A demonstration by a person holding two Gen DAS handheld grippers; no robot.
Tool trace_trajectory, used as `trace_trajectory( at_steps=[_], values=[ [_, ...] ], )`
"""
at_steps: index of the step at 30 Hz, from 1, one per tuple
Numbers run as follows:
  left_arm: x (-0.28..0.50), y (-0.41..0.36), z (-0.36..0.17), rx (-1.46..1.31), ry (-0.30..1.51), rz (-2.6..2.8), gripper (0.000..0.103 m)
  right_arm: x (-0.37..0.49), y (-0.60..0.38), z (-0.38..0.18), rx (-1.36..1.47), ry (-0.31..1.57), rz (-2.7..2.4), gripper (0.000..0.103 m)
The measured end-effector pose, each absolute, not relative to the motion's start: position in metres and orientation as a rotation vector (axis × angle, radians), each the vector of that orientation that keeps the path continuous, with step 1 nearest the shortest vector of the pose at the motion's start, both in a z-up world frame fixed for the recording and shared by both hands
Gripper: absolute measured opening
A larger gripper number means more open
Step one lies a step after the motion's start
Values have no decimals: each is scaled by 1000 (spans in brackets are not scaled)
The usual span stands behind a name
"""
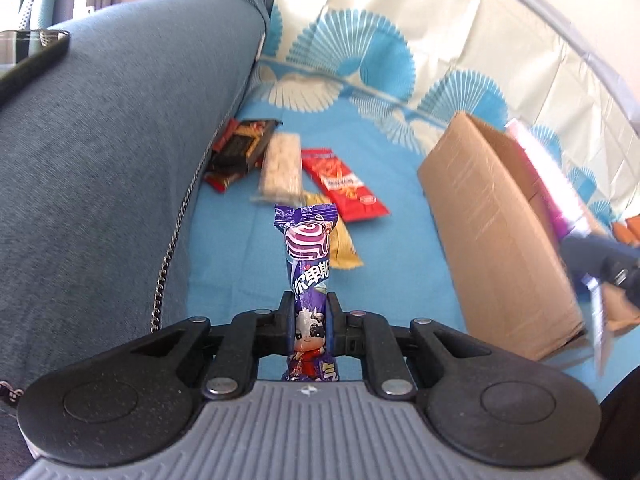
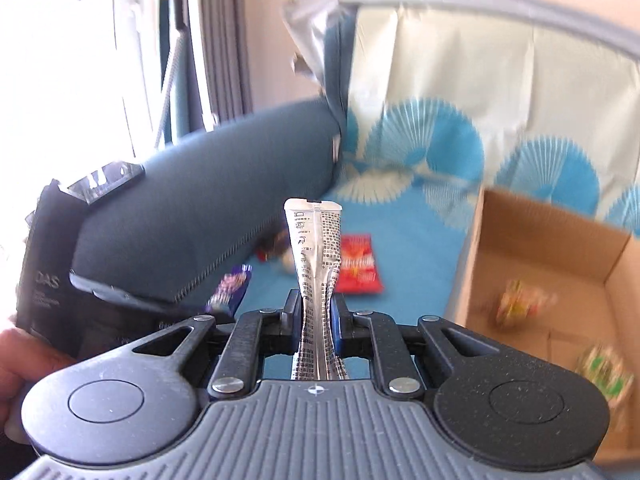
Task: Organize snacks
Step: 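Lift the purple candy bar with the left tool while the right tool lifts the silver pouch, then carry both snacks over the box and open both tools to drop them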
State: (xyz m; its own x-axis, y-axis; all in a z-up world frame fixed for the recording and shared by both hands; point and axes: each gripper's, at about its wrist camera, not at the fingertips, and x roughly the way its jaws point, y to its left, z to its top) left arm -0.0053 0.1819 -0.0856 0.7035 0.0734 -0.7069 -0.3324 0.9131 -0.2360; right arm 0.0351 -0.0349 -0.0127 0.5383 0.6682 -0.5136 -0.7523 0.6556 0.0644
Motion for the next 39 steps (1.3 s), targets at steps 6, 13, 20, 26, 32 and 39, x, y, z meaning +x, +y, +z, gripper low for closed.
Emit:
trace_trajectory(
  at_steps=[6,13,20,26,32,39],
  values=[
    [-17,185,-77,-382,693,245,15,34,-45,-31,-123,482,854,15],
    [-24,181,-70,-366,656,269,15,33,-42,-35,-58,487,871,15],
    [-27,167,-56,-328,629,332,15,41,-58,-24,7,442,888,15],
    [-25,153,-46,-353,620,345,15,52,-72,-15,57,403,879,15],
    [-10,128,-24,-335,582,303,15,65,-89,-11,96,382,834,15],
    [21,92,9,-313,533,222,15,85,-117,-5,171,361,732,15]
  ],
)
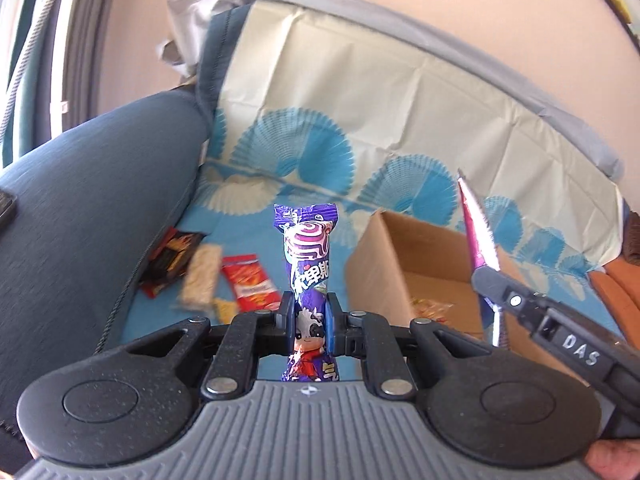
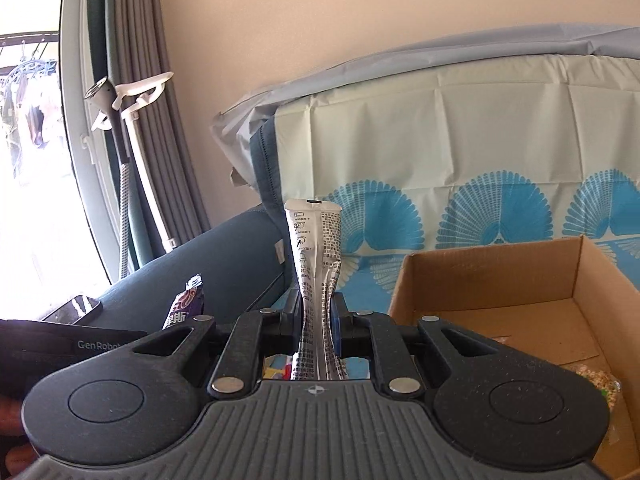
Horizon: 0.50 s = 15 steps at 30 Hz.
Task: Organize snacks
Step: 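Carry both snacks over the box and open both tools to drop them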
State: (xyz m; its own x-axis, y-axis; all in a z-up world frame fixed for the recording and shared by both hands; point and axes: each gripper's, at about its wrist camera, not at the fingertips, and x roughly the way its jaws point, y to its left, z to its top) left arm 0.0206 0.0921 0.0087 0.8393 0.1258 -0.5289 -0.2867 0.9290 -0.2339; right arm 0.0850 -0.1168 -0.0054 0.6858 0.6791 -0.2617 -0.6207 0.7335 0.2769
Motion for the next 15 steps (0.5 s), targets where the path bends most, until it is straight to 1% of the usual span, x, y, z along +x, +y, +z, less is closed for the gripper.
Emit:
trace_trajectory(
  at_steps=[5,11,15],
  values=[
    [46,63,21,-300,526,154,15,103,-141,-6,208,348,596,15],
    [69,26,28,-287,520,73,15,120,-184,-1,257,280,405,15],
    [80,1,33,-261,517,16,15,133,-209,-5,272,288,306,15]
  ],
)
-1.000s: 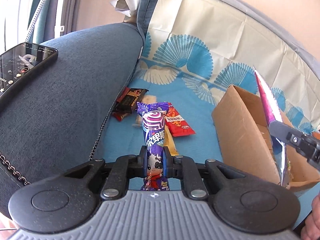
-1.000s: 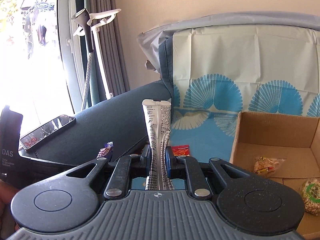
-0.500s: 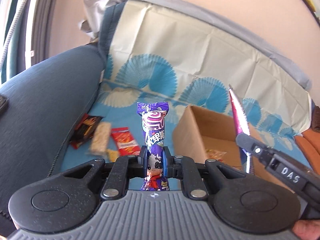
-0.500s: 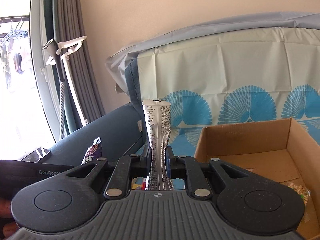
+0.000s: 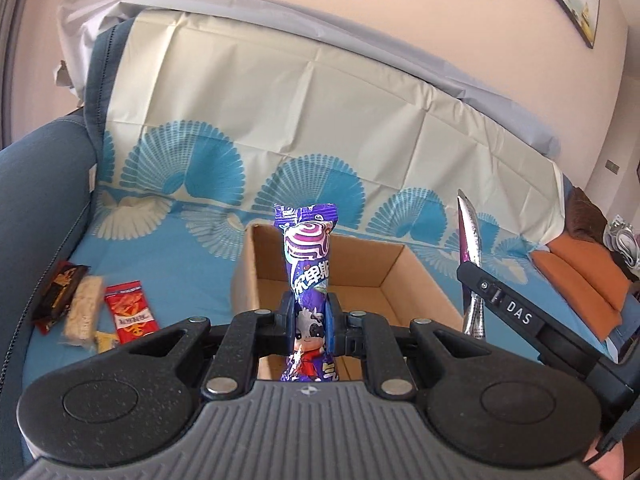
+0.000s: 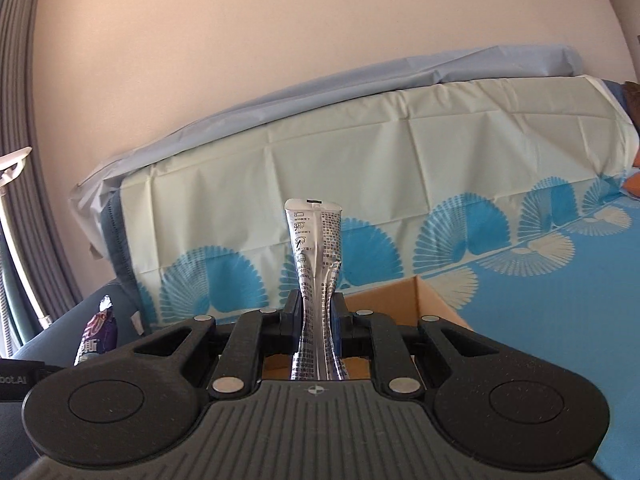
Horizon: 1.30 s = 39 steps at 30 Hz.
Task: Organize snacks
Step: 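Carry both snacks over the box and open both tools to drop them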
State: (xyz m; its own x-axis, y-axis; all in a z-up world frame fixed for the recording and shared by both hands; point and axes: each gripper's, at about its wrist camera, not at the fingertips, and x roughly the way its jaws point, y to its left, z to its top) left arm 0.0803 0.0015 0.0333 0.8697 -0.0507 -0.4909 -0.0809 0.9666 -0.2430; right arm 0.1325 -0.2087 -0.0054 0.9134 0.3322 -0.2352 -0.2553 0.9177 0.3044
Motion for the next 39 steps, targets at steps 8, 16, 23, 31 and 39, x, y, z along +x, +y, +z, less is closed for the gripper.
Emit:
trace_trajectory(
  at_steps=[8,16,23,31,39],
  values=[
    [102,-32,40,-238,513,-56,15,139,-233,-10,279,287,231,15],
    [111,-44,49,-224,504,-85,15,138,-239,-10,288,282,221,15],
    [111,-47,47,-225,512,-92,15,136,-236,-10,285,284,224,15],
    [112,-47,46,-223,519,-94,15,139,-235,-10,281,296,235,15],
    [114,-53,44,-203,536,-103,44,146,-235,-14,289,344,249,23]
  ],
)
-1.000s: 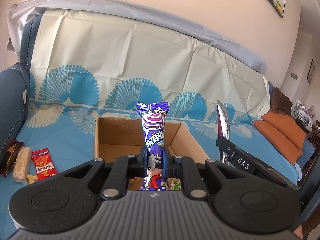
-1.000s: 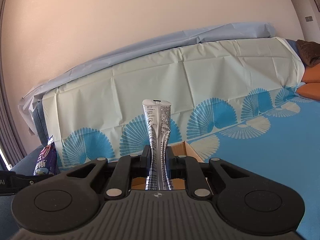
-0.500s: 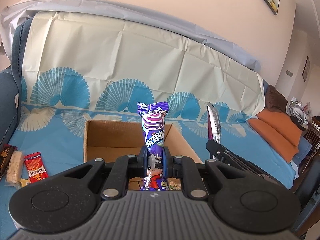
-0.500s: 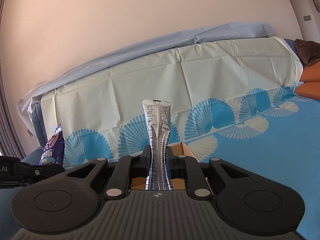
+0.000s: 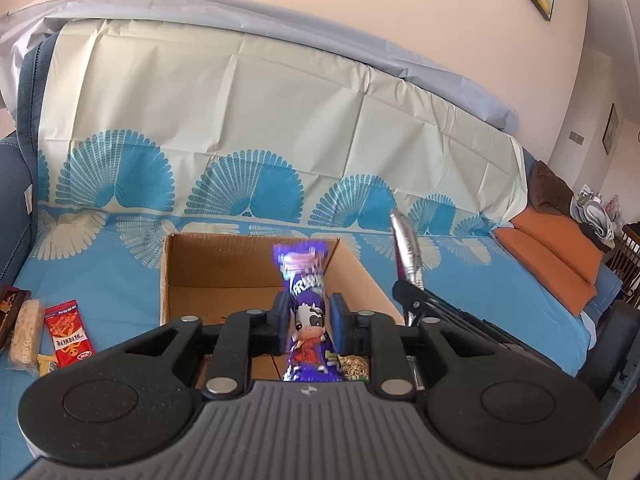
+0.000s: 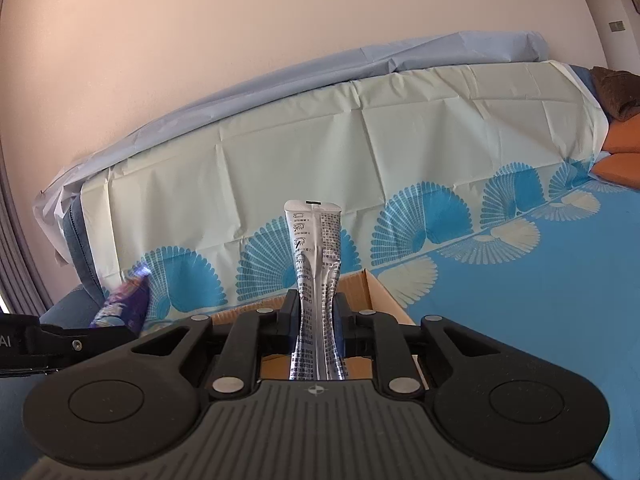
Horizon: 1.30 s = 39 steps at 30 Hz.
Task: Organize snacks
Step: 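Carry both snacks over the box and open both tools to drop them, then move both tools back toward the remaining snacks on the sofa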
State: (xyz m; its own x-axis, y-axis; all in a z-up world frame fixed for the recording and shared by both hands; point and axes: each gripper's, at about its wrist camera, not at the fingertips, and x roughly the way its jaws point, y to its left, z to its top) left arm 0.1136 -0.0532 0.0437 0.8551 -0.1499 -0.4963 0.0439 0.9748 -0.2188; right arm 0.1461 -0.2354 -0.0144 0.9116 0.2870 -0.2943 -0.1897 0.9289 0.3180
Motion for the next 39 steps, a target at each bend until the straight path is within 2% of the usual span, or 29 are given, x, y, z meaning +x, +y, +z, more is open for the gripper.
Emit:
trace_trajectory(
  at_steps=[1,2,3,4,5,12,22,24,26,27,28,29,30,33,39],
  values=[
    [112,-53,42,-197,536,-104,65,149,-234,-17,288,375,260,28],
    [109,-53,41,-193,530,-108,72,152,-231,-19,287,403,260,47],
    [104,-52,38,-187,524,-108,79,153,-229,-22,286,416,242,58],
    [101,-50,36,-183,519,-105,81,153,-229,-23,288,418,223,72],
    [94,-48,32,-179,513,-95,82,153,-229,-24,288,417,214,75],
    [30,-2,2,-185,353,16,88,152,-218,-30,260,446,228,78],
    [-9,86,-38,68,457,85,90,140,-187,-31,190,423,308,78],
    [-10,109,-45,63,482,85,84,136,-178,-33,173,428,335,78],
    [-12,129,-57,25,502,84,72,132,-167,-34,147,423,366,78],
    [-15,140,-67,-9,516,105,59,129,-162,-35,132,419,383,78],
    [-15,150,-74,-65,540,135,40,126,-156,-35,117,415,400,78],
    [-16,160,-74,-128,536,168,29,123,-151,-35,105,411,416,78],
    [-20,167,-72,-168,503,196,24,119,-146,-35,93,406,434,78],
    [-25,174,-67,-207,451,253,24,108,-130,-33,70,383,488,78],
    [-24,178,-64,-222,453,216,24,76,-93,-27,40,323,635,64]
  ],
)
